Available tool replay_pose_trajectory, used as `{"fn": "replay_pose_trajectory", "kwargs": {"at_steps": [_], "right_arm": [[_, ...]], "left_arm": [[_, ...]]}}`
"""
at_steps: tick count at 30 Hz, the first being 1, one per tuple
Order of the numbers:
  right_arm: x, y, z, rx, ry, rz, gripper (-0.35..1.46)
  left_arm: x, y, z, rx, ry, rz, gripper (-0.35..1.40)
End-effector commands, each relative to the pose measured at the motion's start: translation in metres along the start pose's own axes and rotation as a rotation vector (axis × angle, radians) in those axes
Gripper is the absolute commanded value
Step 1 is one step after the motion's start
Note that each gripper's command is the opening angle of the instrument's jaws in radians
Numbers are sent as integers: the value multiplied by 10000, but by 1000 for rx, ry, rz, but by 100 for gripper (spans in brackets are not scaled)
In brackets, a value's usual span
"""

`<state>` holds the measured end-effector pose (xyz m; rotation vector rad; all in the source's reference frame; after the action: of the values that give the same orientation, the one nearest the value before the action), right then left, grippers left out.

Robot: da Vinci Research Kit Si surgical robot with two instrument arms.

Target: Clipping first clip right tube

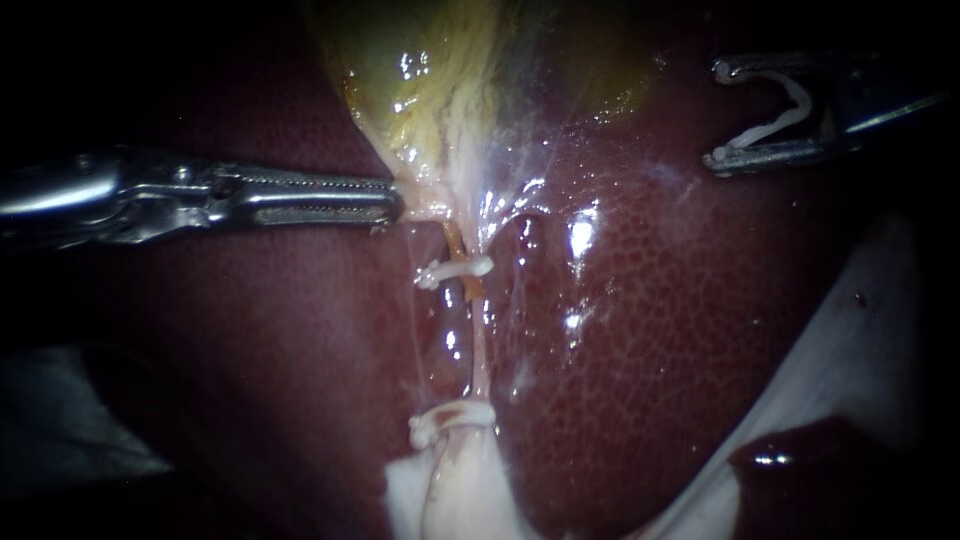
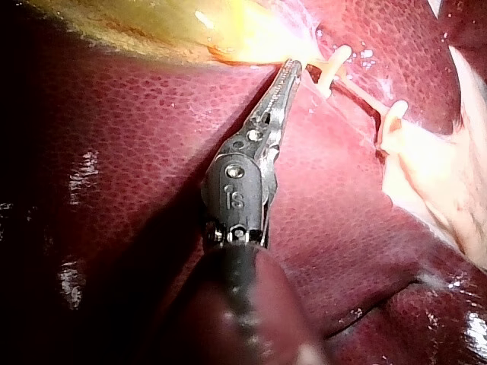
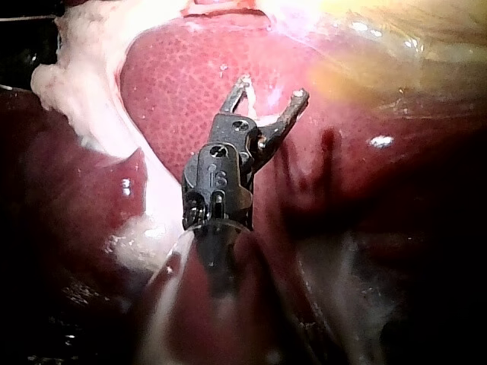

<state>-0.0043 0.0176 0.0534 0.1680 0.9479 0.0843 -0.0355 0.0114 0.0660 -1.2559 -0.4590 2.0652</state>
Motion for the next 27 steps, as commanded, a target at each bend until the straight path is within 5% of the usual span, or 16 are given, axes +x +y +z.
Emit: {"fn": "replay_pose_trajectory", "kwargs": {"at_steps": [1,7,17,27], "right_arm": [[0,0,0,0,0,0,49],[0,0,0,0,0,0,49],[0,-1,1,2,1,-1,49],[5,-18,25,48,28,9,48]], "left_arm": [[1,1,-1,0,1,0,-35],[9,8,-22,-11,-2,-4,-35],[43,8,-94,20,27,-27,-35],[49,13,-99,28,33,-26,-35]]}}
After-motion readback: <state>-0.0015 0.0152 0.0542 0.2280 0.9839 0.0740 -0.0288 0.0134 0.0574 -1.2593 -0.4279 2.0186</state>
